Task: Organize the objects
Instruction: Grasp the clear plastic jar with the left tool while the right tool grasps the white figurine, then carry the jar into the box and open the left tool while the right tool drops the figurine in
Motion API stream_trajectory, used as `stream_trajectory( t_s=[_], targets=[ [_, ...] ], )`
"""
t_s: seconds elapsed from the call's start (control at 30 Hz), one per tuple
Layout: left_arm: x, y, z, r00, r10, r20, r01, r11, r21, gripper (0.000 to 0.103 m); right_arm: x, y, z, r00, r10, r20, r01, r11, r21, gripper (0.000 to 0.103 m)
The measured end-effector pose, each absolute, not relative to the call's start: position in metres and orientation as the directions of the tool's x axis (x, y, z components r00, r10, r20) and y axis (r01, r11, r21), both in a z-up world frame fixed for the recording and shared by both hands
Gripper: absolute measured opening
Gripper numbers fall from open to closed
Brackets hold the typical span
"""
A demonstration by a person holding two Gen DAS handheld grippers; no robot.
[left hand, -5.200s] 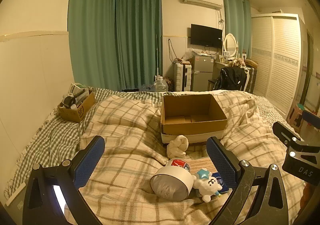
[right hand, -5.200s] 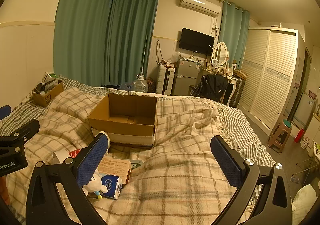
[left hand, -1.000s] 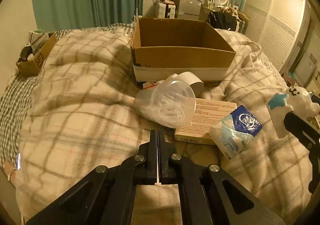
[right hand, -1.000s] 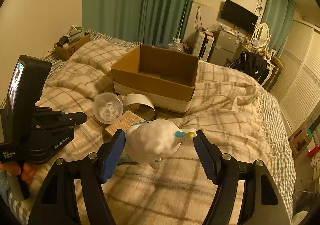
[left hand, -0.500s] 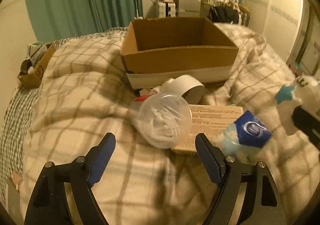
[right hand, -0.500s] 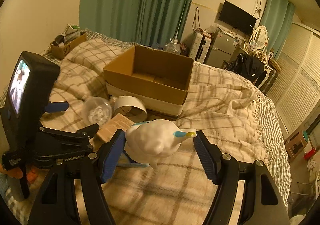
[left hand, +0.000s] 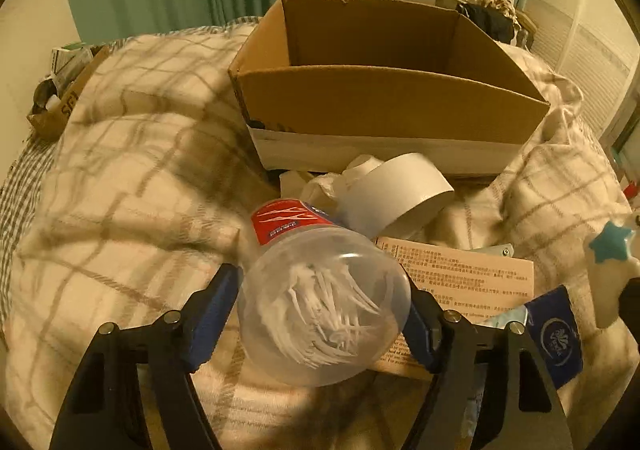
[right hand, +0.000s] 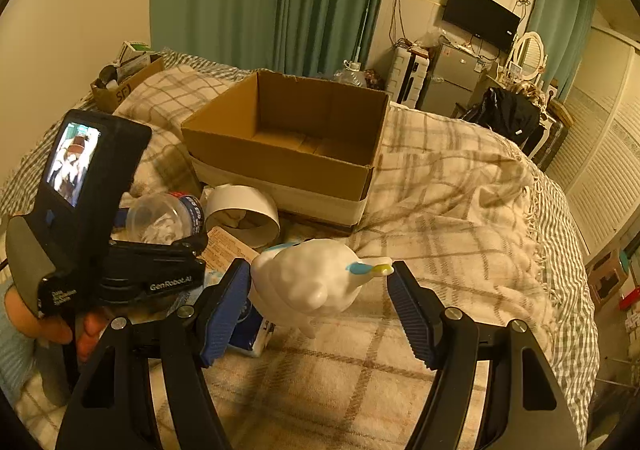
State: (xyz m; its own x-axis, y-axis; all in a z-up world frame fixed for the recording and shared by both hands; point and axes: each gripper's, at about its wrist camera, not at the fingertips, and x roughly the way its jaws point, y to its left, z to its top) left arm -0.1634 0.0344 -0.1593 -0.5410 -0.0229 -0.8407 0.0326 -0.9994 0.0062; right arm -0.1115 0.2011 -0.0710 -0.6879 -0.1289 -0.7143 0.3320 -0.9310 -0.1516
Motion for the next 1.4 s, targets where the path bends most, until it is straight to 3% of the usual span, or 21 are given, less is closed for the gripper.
stream_trajectory(
  t_s=[0.27,0.57,0.77,0.97,1.17,1.4],
  targets=[
    [-0.130,0.031,-0.127,-0.590,0.002,-0.808,0.039,-0.999,-0.031,0.068,-0.099,0.199,-0.056,-0.718,-0.133,-0.684,0.320,-0.935,-0.154,0.070],
    [-0.079,0.026,-0.039,-0.728,0.052,-0.683,-0.011,-0.998,-0.065,0.066,-0.071,0.196,-0.008,-0.803,-0.126,-0.582,0.279,-0.943,-0.181,0.070],
    [-0.078,0.017,0.015,-0.777,0.115,-0.619,-0.064,-0.992,-0.105,0.066,-0.072,0.193,0.043,-0.844,-0.173,-0.507,0.293,-0.941,-0.167,0.070],
    [-0.116,0.019,0.054,-0.815,0.131,-0.564,-0.105,-0.991,-0.079,0.066,-0.122,0.187,0.080,-0.850,-0.190,-0.491,0.295,-0.944,-0.147,0.070],
    [-0.185,0.019,0.044,-0.801,0.134,-0.583,-0.111,-0.991,-0.074,0.066,-0.195,0.182,0.077,-0.827,-0.185,-0.531,0.291,-0.949,-0.122,0.070],
    [-0.264,0.020,0.005,-0.785,0.153,-0.600,-0.128,-0.988,-0.085,0.066,-0.283,0.173,0.033,-0.777,-0.172,-0.606,0.297,-0.948,-0.112,0.070]
  ],
)
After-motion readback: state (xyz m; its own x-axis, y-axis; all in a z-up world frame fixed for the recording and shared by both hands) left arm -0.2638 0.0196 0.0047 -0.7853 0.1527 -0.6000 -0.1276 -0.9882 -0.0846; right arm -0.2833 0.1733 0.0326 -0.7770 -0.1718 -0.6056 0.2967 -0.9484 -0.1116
